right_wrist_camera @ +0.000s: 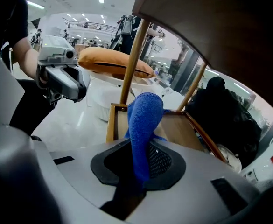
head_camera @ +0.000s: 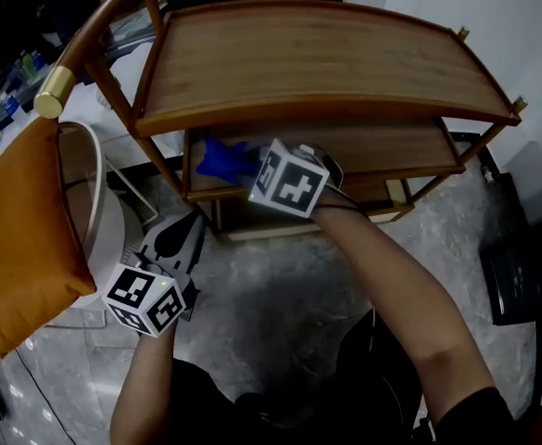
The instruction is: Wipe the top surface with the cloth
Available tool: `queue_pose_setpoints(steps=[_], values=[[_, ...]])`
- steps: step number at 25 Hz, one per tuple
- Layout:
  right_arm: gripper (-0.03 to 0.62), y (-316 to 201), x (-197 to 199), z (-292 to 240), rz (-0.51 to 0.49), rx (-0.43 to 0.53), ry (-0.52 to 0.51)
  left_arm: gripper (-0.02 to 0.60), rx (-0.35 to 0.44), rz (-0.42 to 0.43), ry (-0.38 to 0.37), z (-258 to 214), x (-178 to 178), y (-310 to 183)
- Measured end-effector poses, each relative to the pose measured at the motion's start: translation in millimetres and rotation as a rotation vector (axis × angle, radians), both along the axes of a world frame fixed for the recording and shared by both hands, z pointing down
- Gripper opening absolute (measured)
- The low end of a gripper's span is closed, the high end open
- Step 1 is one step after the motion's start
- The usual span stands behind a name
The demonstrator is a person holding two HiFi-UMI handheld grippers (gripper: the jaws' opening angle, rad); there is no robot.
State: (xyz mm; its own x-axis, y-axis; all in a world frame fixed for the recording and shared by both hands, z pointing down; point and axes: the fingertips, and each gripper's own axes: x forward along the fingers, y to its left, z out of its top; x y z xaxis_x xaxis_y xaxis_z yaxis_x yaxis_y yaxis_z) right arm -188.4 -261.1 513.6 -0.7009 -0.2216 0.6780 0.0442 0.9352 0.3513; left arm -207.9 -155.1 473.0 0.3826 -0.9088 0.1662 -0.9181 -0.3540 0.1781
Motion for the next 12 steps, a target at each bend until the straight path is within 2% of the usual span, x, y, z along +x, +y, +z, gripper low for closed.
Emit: queue_pose_setpoints(steps=[6, 12], values=[[0.075, -19, 40, -3, 0.058, 0.051, 0.03, 0.012, -0.012, 0.004, -0.031, 5, 17, -16], [0.074, -45, 95, -3, 0.12, 0.09, 0.084, 0.012, -0.005, 0.069, -0.051, 3, 32, -19]])
